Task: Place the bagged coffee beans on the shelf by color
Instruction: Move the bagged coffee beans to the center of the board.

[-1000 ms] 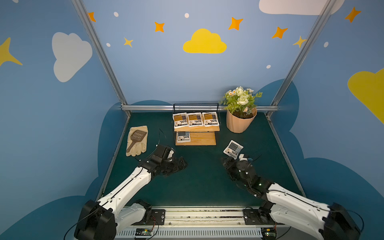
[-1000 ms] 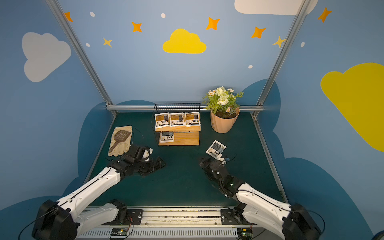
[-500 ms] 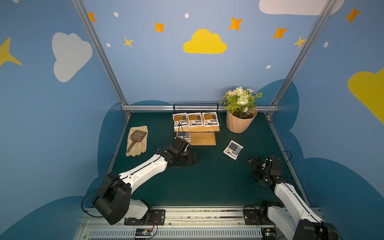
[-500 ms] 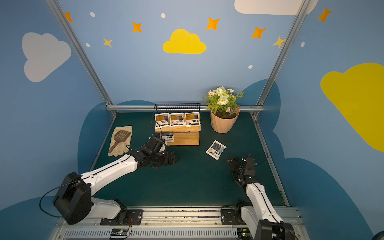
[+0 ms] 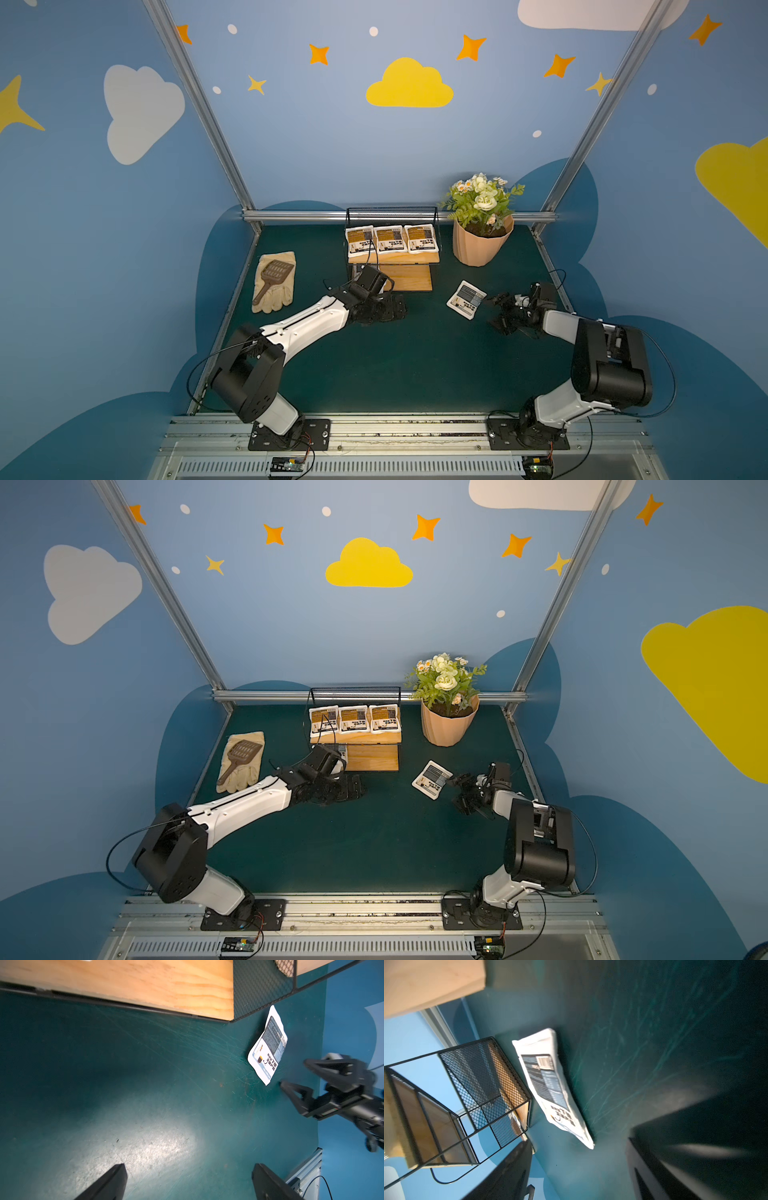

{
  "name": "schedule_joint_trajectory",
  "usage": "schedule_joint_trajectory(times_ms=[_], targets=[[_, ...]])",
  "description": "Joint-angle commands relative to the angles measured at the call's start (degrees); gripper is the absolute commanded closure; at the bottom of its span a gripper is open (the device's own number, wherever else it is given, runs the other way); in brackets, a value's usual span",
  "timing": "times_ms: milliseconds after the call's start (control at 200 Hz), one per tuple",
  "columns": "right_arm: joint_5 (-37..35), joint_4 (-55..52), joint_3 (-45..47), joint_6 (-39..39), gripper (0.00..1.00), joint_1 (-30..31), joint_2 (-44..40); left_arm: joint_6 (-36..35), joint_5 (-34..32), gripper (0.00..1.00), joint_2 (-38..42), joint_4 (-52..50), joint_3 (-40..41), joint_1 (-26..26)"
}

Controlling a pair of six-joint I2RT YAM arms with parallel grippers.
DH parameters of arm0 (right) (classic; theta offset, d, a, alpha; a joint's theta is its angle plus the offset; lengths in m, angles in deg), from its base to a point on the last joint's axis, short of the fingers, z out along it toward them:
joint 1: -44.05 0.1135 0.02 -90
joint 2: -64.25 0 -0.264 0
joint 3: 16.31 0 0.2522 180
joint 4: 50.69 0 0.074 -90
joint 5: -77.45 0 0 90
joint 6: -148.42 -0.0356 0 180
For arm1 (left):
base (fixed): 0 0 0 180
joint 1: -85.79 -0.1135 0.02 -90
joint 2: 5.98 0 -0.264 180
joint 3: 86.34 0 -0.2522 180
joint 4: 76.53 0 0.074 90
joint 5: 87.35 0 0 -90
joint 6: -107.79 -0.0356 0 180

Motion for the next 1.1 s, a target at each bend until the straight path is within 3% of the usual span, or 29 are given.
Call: schedule_joint_trajectory(times_ms=[0,390,876,1096], targets=[[1.4,1.8,-1.4,0.5,0.25,1.1,2.4,-0.6,-0.6,0.00,0.7,-0.1,-0.8,0.2],[-0.4,0.0,-6.0,0.8,0.38,4.4,9.4,-0.4,-0.9,0.00,2.2,-0.6,-0.5,-0.1],[-1.8,-6.7,-5.5,4.2,0.99,6.0,6.6,-1.1,-0.8,0.00,7.1,-1.1,2.4,-2.1],[-0.4,-11.9,-4.0,8.0,1.00,7.5,2.6,-1.7,-0.4,0.00,10.9,-1.7,5.2,-4.4]])
